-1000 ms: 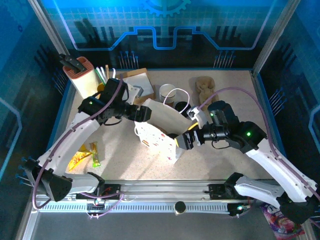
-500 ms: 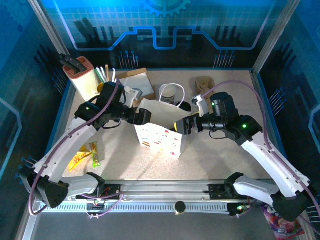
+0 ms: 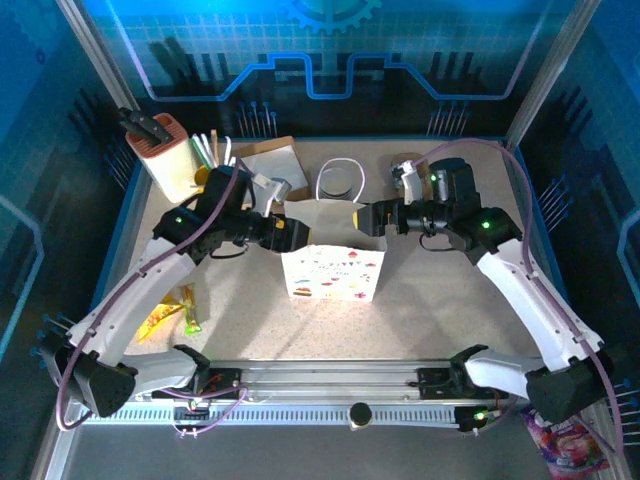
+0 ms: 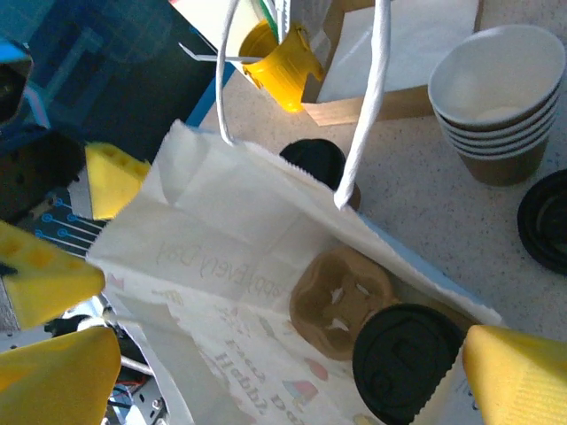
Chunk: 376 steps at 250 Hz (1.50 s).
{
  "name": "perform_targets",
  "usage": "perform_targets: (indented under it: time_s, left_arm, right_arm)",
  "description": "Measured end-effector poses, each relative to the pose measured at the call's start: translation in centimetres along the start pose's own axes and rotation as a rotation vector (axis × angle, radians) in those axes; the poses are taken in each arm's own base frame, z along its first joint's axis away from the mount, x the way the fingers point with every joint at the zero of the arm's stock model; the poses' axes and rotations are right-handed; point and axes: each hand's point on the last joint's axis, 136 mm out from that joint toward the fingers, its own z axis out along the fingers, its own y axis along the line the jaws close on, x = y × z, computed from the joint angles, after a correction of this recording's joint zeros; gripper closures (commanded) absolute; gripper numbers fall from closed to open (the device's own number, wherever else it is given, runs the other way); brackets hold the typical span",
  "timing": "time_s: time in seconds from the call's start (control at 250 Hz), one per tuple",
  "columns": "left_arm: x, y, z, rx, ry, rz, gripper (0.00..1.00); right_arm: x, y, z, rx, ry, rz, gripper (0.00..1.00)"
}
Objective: Pack the takeout coffee
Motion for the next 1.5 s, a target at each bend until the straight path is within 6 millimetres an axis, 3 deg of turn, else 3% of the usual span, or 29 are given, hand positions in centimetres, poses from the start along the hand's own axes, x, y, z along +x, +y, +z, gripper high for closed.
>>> perform_targets:
  time_s: [0.244, 0.448, 0.655, 0.859, 1.283, 1.502]
  left_arm:
    - [0.6, -1.2, 0.5, 0.037, 0.019, 0.024, 0.17]
    - [0.7, -2.1, 0.4, 0.067, 0.014, 0.042, 0.16]
    - [0.1, -2.0, -0.9, 0.028, -0.046, 0.068, 0.14]
    - [-0.9, -0.6, -1.8, -0.076, -0.111, 0.082, 0.12]
    - [-1.3, 1.4, -2.0, -0.188, -0.142, 0.085, 0.11]
    - [-1.1, 2.2, -2.0, -0.221, -0.141, 0.09, 0.11]
  right_arm:
    - [-1.7, -0.4, 0.6, 0.011, -0.001, -0.037, 0.01]
    - [-2.8, -1.4, -0.2, 0.11, -0.007, -0.093, 0.02]
    - [-1.7, -4.4, -2.1, 0.332, 0.02, -0.144, 0.02]
    - [-0.2, -5.8, -3.2, 0.48, 0.066, -0.191, 0.04]
    - [1.4, -9.3, 0.2, 0.603, 0.198, -0.212, 0.06]
    - [0.8, -10.2, 0.6, 0.654, 0.199, -0.243, 0.06]
